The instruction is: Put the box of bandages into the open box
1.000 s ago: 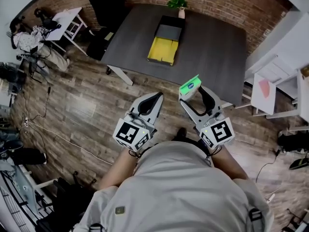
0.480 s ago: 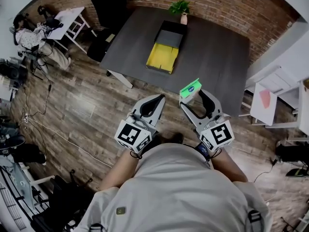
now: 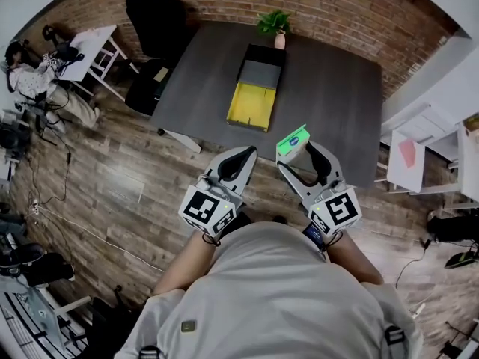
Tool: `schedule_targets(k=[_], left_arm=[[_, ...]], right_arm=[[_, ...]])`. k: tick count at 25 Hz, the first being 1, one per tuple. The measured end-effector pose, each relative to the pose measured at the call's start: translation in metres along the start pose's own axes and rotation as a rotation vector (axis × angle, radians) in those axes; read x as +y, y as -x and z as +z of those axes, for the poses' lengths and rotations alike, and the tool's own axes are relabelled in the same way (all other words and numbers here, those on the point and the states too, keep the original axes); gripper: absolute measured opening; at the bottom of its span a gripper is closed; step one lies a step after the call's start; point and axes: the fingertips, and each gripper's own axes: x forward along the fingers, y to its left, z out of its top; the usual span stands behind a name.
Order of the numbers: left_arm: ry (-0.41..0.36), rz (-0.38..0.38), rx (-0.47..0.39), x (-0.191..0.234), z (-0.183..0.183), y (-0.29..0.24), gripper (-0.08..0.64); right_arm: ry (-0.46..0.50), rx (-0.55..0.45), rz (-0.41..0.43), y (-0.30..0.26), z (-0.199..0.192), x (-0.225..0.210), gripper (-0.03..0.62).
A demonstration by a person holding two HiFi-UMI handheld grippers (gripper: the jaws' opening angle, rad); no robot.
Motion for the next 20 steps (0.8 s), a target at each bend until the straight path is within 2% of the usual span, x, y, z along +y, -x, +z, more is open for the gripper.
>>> schedule_targets(k=[7,13,20], left_arm=[[-0.003,-0.045,-0.027,0.086,0.019,0.01,0.015],[-0.015,-0.115,-0.034,0.148,0.033,0.026,0.015],[0.019,-0.157,-0.018,0.187,0.032,0.03,0.015]], right_arm=[[0.017,-0.008,-0.067,-0.085,0.009,0.008,0.304],[0.03,0.007,-0.115,-0.149,0.022,0.025,0.304],[0.015,0.052,-0.147,-0.189,0.016,0.035,0.304]])
